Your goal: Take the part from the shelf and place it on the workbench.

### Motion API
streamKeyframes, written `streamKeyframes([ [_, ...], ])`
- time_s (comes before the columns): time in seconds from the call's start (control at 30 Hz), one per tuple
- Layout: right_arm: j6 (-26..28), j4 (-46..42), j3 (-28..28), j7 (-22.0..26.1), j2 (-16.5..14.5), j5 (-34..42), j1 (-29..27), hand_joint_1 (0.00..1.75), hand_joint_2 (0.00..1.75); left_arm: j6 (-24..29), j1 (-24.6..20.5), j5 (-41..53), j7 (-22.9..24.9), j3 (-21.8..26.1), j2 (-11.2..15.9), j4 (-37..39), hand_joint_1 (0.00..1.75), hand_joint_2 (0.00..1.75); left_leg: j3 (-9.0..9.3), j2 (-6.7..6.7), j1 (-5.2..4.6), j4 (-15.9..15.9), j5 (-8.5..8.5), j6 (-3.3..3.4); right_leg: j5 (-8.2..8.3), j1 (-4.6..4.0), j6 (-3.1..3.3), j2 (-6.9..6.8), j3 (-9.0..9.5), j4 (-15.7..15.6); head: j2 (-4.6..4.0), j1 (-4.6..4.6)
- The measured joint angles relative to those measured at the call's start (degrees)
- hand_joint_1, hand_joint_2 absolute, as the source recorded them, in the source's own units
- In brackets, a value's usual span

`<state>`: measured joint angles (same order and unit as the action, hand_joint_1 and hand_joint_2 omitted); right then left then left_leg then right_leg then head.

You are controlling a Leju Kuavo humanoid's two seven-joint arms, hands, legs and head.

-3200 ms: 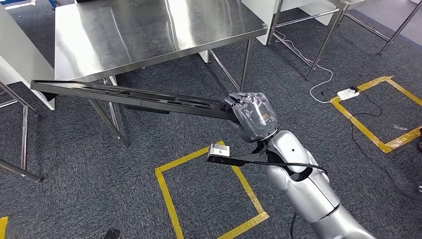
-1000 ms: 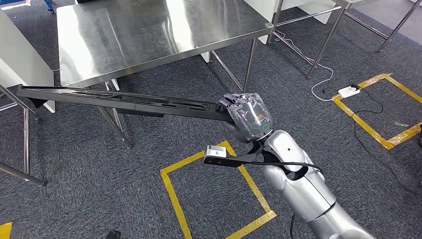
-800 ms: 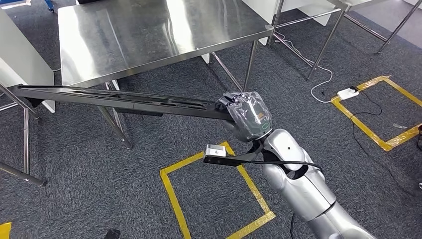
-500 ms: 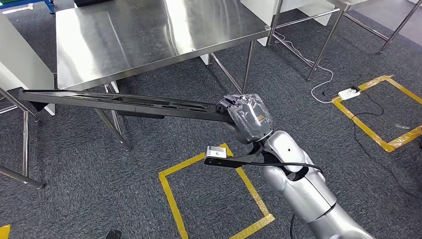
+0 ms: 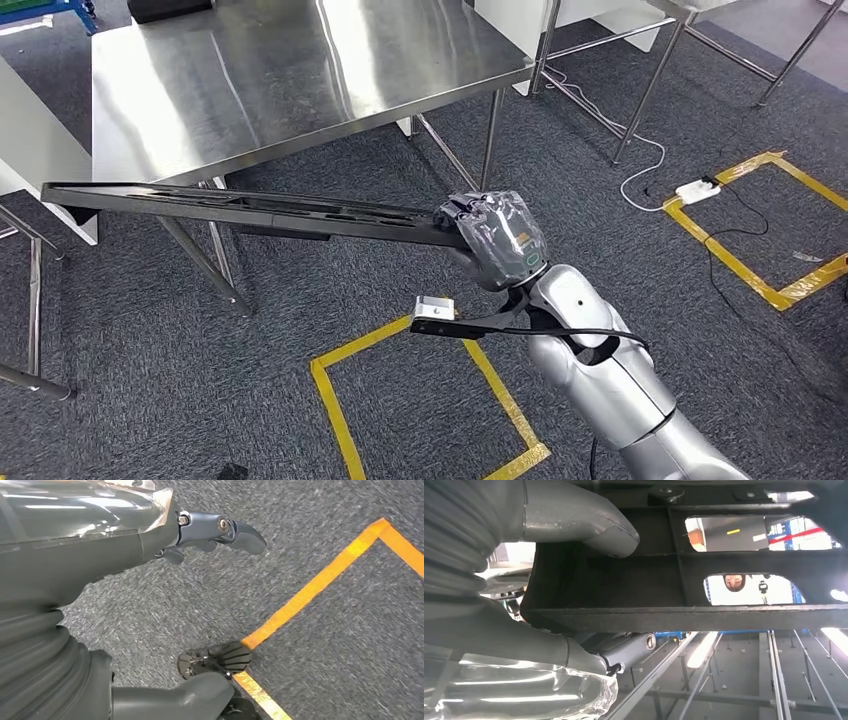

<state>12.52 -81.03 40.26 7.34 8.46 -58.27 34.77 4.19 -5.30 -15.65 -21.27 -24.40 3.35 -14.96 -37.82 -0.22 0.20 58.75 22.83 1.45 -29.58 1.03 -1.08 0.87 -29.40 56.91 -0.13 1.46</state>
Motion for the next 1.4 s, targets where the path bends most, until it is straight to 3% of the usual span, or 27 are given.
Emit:
streamKeyframes([
  [0.1, 0.00, 0.01, -0.01, 0.00, -0.04, -0.01, 0.13, 1.66, 1.75, 0.05, -0.03, 0.00, -0.01, -0.02, -0.02, 0.01, 0.00, 1.75, 1.03, -0.09, -0.32, -0.75, 1.03, 0.99, -0.22, -0.23, -0.97, -0.03, 0.54, 0.51, 0.00, 0.00],
  [0.17, 0.00, 0.01, -0.01, 0.01, -0.02, -0.02, 0.28, 1.66, 1.75, 0.14, -0.05, 0.00, -0.03, -0.02, -0.03, 0.01, 0.00, 1.75, 2.35, -0.21, -0.26, -1.07, 1.55, 1.88, -0.85, -0.30, -1.17, -0.17, -1.07, 4.16, 0.00, -0.04],
  [0.27, -0.04, 0.04, 0.01, 0.01, 0.02, -0.01, 0.27, 1.66, 1.75, 0.22, -0.04, 0.00, -0.06, -0.02, -0.03, 0.02, 0.00, 1.75, 3.81, -0.32, -0.43, -1.18, 2.73, 2.63, -3.58, -0.36, -0.85, -0.26, -8.39, 15.10, 0.00, -0.14],
  [0.3, -0.07, 0.08, 0.01, 0.01, 0.07, -0.01, 0.17, 1.66, 1.75, 0.25, 0.01, 0.00, -0.07, -0.02, -0.05, 0.02, 0.00, 1.75, 4.33, -0.41, -0.58, -1.18, 3.20, 2.71, -4.25, -0.42, -0.78, -0.26, -10.57, 17.19, 0.00, -0.16],
  [0.33, -0.09, 0.12, 0.01, 0.01, 0.15, -0.02, 0.10, 1.66, 1.75, 0.28, 0.07, 0.00, -0.07, -0.02, -0.08, 0.03, 0.00, 1.75, 4.96, -0.52, -0.76, -1.17, 3.70, 2.76, -4.09, -0.51, -0.80, -0.26, -11.81, 17.25, 0.00, -0.16],
  [0.37, -0.10, 0.16, 0.01, 0.01, 0.24, -0.02, 0.06, 1.66, 1.75, 0.32, 0.11, 0.00, -0.07, -0.02, -0.12, 0.03, 0.00, 1.75, 5.68, -0.65, -0.92, -1.17, 4.22, 2.77, -2.81, -0.65, -0.93, -0.27, -11.89, 15.10, 0.00, -0.16],
  [0.43, -0.11, 0.19, 0.01, 0.01, 0.34, -0.02, 0.06, 1.66, 1.75, 0.42, 0.14, 0.00, -0.07, -0.02, -0.27, 0.03, 0.00, 1.75, 7.18, -0.81, -1.14, -1.16, 5.34, 2.65, 2.53, -1.16, -1.07, -0.38, -10.01, 6.95, 0.00, -0.19],
  [0.5, -0.14, 0.24, 0.04, 0.01, 0.34, 0.00, 0.12, 1.66, 1.75, 0.59, 0.15, 0.00, -0.06, -0.02, -0.44, 0.03, 0.00, 1.75, 8.00, -0.96, -1.27, -1.22, 6.38, 2.21, 6.26, -1.68, -0.24, -0.48, -8.31, 1.43, 0.00, -0.20],
  [0.57, -0.14, 0.28, 0.03, -0.02, 0.33, 0.05, 0.21, 1.66, 1.75, 0.71, 0.19, -0.01, -0.07, -0.02, -0.48, 0.04, 0.00, 1.75, 8.31, -1.01, -1.29, -1.08, 6.78, 1.72, 6.63, -1.73, 0.98, -0.46, -7.53, 0.39, 0.00, -0.18],
  [0.63, -0.13, 0.30, -0.01, -0.07, 0.30, 0.18, 0.33, 1.66, 1.75, 0.74, 0.21, -0.02, -0.12, -0.03, -0.41, 0.04, 0.00, 1.75, 7.82, -0.89, -1.22, 0.41, 6.75, 1.32, 6.68, -1.18, 1.57, -0.46, -6.30, -0.38, 0.00, -0.18],
  [0.7, -0.13, 0.38, -0.02, -0.10, 0.11, 0.61, 0.57, 1.66, 1.75, 0.80, 0.16, -0.08, -0.20, -0.04, -0.39, 0.04, 0.00, 1.75, 4.89, -0.72, -0.89, 5.42, 7.38, 0.57, 6.39, -0.68, 2.05, -0.49, -4.95, -1.09, 0.00, -0.05],
  [0.77, -0.13, 0.61, -0.02, -0.10, -0.13, 1.09, 0.73, 1.66, 1.75, 0.87, 0.18, -0.14, -0.24, -0.04, -0.43, 0.04, 0.00, 1.75, 0.30, -0.57, -0.18, 12.03, 9.81, -0.49, 5.71, -0.52, 2.33, -0.47, -4.01, -1.33, 0.00, 0.09],
  [0.83, -0.13, 1.04, -0.02, -0.10, -0.20, 1.31, 0.63, 1.66, 1.75, 0.91, 0.30, -0.15, -0.24, -0.04, -0.43, 0.06, 0.00, 1.75, -2.90, -0.33, 0.67, 14.23, 11.32, -1.44, 4.73, -0.27, 2.10, -0.37, -3.01, -1.33, 0.00, 0.08],
  [0.87, -0.13, 1.28, -0.02, -0.10, -0.19, 1.34, 0.55, 1.66, 1.75, 0.93, 0.35, -0.15, -0.24, -0.04, -0.42, 0.07, 0.00, 1.75, -3.23, -0.16, 1.09, 12.66, 10.21, -1.88, 4.21, -0.11, 1.85, -0.32, -2.40, -1.32, 0.00, 0.08],
  [0.93, -0.13, 1.71, -0.02, -0.10, -0.22, 1.40, 0.47, 1.66, 1.75, 0.96, 0.38, -0.15, -0.24, -0.04, -0.41, 0.08, 0.00, 1.75, -1.70, 0.14, 1.88, 5.47, 4.34, -2.63, 3.13, 0.18, 1.14, -0.25, -1.24, -1.32, 0.00, 0.10],
  [1.0, -0.13, 2.00, 0.00, -0.10, -0.30, 1.50, 0.52, 1.66, 1.75, 0.96, 0.37, -0.15, -0.22, -0.04, -0.44, 0.11, 0.00, 1.75, -0.23, 0.28, 2.06, -0.07, 0.87, -2.66, 2.16, 0.17, 0.23, -0.14, -0.46, -1.23, 0.00, 0.18],
  [1.13, -0.13, 2.32, -0.09, -0.10, -0.48, 1.57, 0.56, 1.66, 1.75, 0.88, 0.39, -0.13, -0.15, -0.06, -0.50, 0.14, 0.00, 1.75, 1.20, 0.16, 1.52, -1.12, 0.35, -0.93, 1.11, -0.20, -1.36, -0.09, -0.02, -0.10, 0.00, 0.04],
  [1.2, -0.11, 2.39, -0.18, -0.09, -0.51, 1.59, 0.70, 1.66, 1.75, 0.93, 0.20, -0.13, -0.17, -0.06, -0.43, 0.14, 0.00, 1.75, 2.07, -0.01, 1.31, -1.16, 0.83, -0.20, 0.41, -0.11, -1.48, -0.29, -2.37, 4.21, 0.00, -0.13],
  [1.3, -0.12, 2.60, -0.19, -0.06, -0.56, 1.67, 0.59, 1.66, 1.75, 1.01, 0.13, -0.13, -0.18, -0.06, -0.37, 0.14, 0.00, 1.75, 3.19, -0.14, 0.91, -1.18, 1.98, 0.80, -2.57, -0.19, -0.90, -0.42, -9.95, 14.99, 0.00, -0.16],
  [1.33, -0.12, 2.73, -0.20, -0.06, -0.52, 1.68, 0.48, 1.66, 1.75, 1.02, 0.16, -0.12, -0.18, -0.07, -0.37, 0.14, 0.00, 1.75, 3.74, -0.27, 0.73, -1.18, 2.48, 0.99, -3.22, -0.28, -0.79, -0.42, -11.77, 16.56, 0.00, -0.16],
  [1.37, -0.12, 2.86, -0.20, -0.06, -0.48, 1.68, 0.40, 1.66, 1.75, 1.03, 0.19, -0.12, -0.17, -0.07, -0.39, 0.15, 0.00, 1.75, 4.40, -0.44, 0.56, -1.18, 3.01, 1.08, -3.01, -0.39, -0.83, -0.42, -12.65, 16.19, 0.00, -0.18],
  [1.4, -0.13, 2.98, -0.21, -0.06, -0.45, 1.67, 0.36, 1.66, 1.75, 1.03, 0.22, -0.11, -0.16, -0.08, -0.43, 0.15, 0.00, 1.75, 5.14, -0.61, 0.43, -1.18, 3.56, 1.09, -1.67, -0.53, -1.04, -0.43, -12.51, 13.80, 0.00, -0.16],
])
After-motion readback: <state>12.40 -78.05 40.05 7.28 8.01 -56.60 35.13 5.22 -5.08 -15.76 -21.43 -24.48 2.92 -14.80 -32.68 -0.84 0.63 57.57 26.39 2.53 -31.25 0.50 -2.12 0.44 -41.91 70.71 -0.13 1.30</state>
